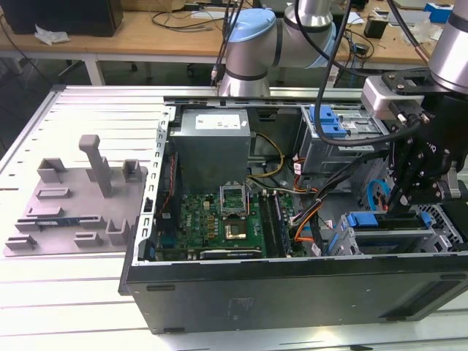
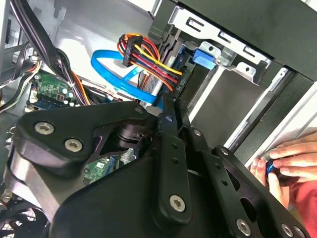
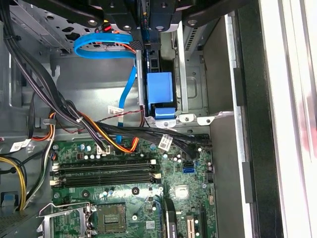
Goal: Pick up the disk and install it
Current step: 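Insert the second disk wire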
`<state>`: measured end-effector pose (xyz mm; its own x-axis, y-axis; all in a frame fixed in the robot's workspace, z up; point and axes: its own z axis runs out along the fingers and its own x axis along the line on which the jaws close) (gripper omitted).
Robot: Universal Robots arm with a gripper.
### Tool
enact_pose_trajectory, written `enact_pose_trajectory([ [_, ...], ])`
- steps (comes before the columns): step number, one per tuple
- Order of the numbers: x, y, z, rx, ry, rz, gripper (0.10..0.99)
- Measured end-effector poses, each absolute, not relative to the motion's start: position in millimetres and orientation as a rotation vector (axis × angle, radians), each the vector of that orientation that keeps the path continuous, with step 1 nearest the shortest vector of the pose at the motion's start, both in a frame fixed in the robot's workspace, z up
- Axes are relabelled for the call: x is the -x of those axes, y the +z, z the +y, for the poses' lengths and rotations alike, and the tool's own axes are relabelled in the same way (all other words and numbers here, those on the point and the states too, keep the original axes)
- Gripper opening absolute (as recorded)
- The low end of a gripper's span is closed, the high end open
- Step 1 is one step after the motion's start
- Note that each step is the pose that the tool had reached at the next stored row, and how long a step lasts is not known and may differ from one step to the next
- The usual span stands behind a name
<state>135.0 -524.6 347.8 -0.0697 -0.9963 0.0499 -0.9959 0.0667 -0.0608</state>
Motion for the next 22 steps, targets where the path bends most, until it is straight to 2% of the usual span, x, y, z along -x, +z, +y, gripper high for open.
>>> enact_pose_trajectory([
  [22,-135.3,342.7,-524.6,2.139,-0.123,2.291,0.161],
])
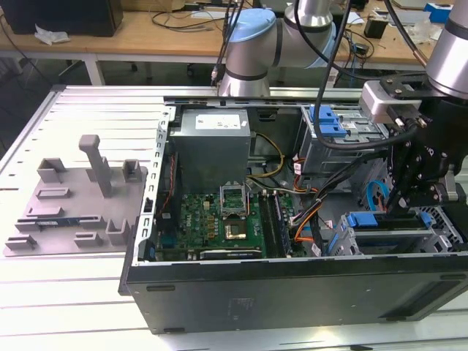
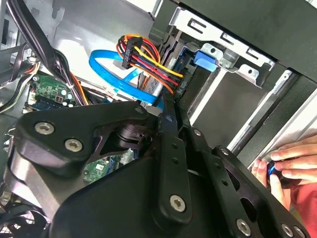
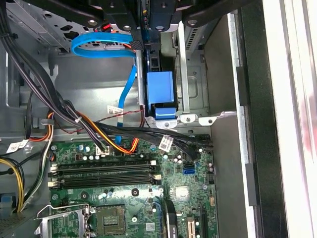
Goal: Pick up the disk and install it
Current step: 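Insert the second disk wire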
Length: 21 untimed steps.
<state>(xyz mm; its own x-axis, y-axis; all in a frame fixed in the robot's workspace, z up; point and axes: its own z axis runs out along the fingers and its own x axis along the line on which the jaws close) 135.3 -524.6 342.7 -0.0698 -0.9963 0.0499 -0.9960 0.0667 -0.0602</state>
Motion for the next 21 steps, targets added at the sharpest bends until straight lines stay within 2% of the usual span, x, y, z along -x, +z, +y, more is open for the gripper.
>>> enact_pose_trajectory([
  [21,-135.4,340.6,-525.1,2.143,-0.129,2.293,0.161],
])
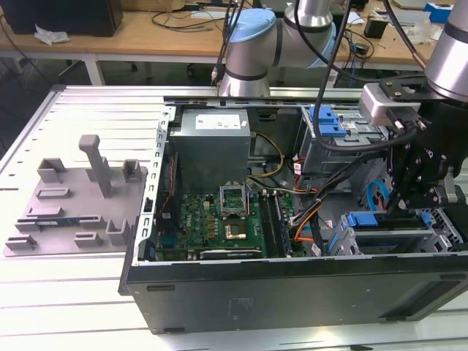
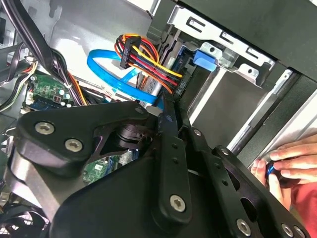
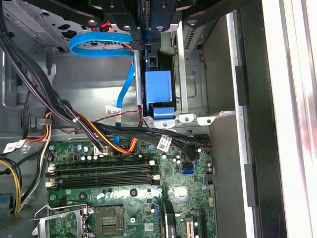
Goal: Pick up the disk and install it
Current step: 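Insert the second disk wire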
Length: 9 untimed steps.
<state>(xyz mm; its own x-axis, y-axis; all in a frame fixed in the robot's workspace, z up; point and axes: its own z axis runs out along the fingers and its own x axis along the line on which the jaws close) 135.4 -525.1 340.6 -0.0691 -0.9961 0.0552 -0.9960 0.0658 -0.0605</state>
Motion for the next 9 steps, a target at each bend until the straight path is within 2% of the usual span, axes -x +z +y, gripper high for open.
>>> enact_pose_trajectory([
  [9,-135.3,338.3,-525.1,2.145,-0.128,2.29,0.161],
])
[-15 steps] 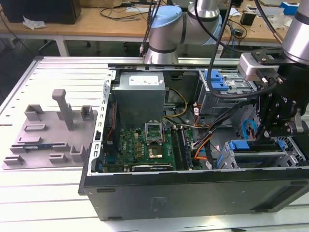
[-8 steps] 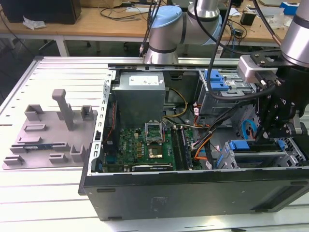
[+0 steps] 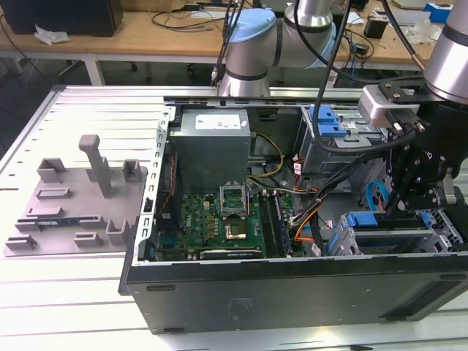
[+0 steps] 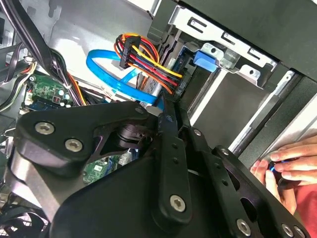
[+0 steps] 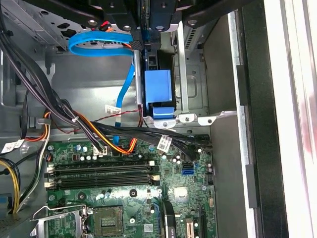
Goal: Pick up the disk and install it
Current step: 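Insert the second disk wire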
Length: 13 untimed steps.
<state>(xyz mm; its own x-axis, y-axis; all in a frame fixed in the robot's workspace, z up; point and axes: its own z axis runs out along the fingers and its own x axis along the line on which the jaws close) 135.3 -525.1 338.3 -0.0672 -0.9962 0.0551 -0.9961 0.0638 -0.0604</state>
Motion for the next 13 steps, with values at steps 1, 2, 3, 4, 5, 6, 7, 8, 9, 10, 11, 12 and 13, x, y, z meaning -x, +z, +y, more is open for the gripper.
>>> enact_pose_trajectory([
  [1,-135,338,-525,2.145,-0.128,2.29,0.161],
  [2,-135,338,-525,2.145,-0.128,2.29,0.161],
  [3,-135,338,-525,2.145,-0.128,2.29,0.169],
  [4,-135,339,-525,2.145,-0.128,2.29,0.29],
  [5,-135,341,-525,2.145,-0.128,2.29,0.29],
  [6,-135,345,-525,2.145,-0.128,2.29,0.357],
  [7,-135,346,-525,2.145,-0.128,2.29,0.357],
  [8,-135,348,-525,2.145,-0.128,2.29,0.357],
  [9,-135,353,-525,2.145,-0.128,2.29,0.357],
  [10,-135,356,-525,2.145,-0.128,2.29,0.357],
  [11,-135,359,-525,2.145,-0.129,2.29,0.357],
  [12,-135,364,-525,2.145,-0.129,2.29,0.357],
  [13,-135,371,-523,2.145,-0.131,2.29,0.357],
])
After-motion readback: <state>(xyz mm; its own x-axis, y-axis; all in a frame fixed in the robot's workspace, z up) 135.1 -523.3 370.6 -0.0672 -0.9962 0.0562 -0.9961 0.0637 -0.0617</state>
